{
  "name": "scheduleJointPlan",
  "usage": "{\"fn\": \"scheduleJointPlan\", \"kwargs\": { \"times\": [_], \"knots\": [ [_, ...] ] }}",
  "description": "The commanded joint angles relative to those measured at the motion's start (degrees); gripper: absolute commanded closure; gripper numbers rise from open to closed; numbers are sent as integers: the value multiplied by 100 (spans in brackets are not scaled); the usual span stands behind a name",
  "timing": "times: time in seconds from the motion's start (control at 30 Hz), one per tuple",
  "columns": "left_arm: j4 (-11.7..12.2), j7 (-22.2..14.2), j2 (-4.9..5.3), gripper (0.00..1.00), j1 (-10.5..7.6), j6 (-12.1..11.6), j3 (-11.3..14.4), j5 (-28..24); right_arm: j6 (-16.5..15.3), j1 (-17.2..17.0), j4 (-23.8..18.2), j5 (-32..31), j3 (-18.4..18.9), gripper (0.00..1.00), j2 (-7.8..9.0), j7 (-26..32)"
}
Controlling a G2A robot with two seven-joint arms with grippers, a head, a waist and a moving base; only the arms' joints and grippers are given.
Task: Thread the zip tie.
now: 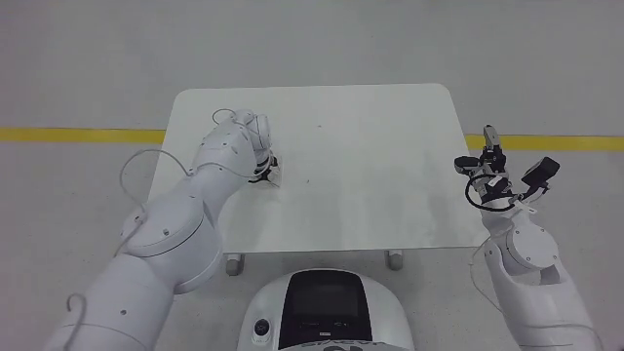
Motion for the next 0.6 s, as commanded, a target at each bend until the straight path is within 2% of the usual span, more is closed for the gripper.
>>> {"fn": "scheduleJointPlan", "kwargs": {
  "times": [0.0, 0.17, 0.37, 0.57],
  "knots": [
    [-23, -23, 8, 100, -7, -18, -3, 1, 0, 0, 0, 0, 0, 0, 0, 0],
    [-86, -88, 38, 100, -46, -206, 7, 47, 0, 0, 0, 0, 0, 0, 0, 0],
    [-94, -378, 128, 100, -177, -741, 11, 98, 0, 0, 0, 0, 0, 0, 0, 0],
    [-169, -583, 225, 100, -272, -1070, -9, 99, 0, 0, 0, 0, 0, 0, 0, 0]
  ]
}}
